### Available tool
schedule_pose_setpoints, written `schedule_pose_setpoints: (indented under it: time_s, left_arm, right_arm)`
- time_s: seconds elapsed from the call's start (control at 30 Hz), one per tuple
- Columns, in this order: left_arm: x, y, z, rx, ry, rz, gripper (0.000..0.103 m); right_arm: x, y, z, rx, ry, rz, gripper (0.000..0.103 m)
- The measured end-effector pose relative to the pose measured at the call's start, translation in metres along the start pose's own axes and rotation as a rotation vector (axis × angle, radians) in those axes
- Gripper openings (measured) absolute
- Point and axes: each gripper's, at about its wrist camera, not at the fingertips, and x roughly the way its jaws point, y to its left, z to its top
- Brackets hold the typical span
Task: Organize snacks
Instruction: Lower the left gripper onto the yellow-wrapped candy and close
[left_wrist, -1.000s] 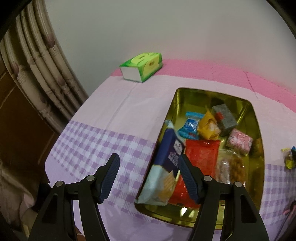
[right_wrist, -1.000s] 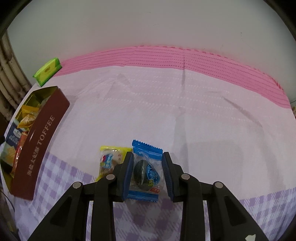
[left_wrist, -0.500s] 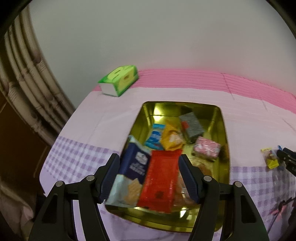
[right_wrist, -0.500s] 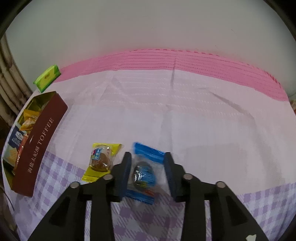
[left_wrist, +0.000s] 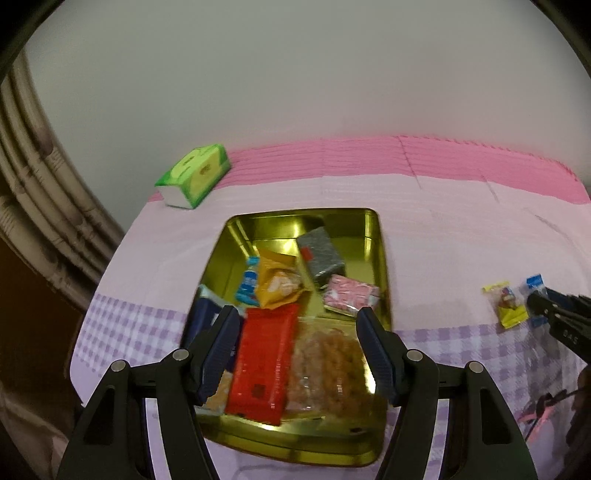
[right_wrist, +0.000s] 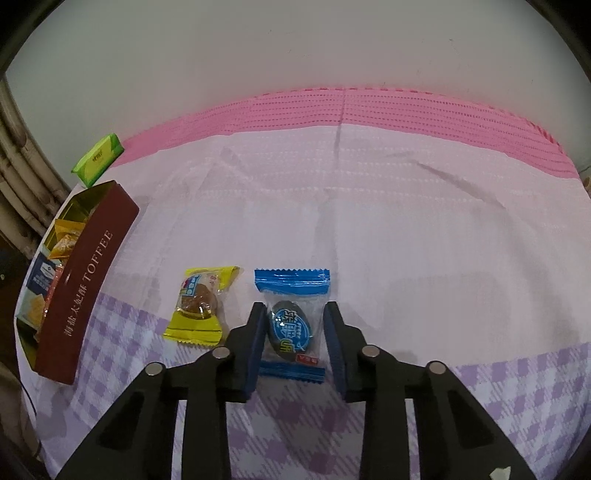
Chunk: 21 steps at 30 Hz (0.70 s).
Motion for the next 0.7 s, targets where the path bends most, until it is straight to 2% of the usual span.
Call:
schedule_pose_setpoints:
  time_s: [0.23,0.7]
  left_arm:
    - [-0.007,-0.024,0.006,0.034,-0.003,-0.038,0.067]
    - [0.008,-0.086,0.02,0.035,0.069,-0.213,0.067]
  right_arm:
    - [0.002,-0.004,0.006,-0.032,-0.011,-0.034,0.025]
    - [0.007,-0.051,0.021,-0.09,-0.117,-0.255,0.025]
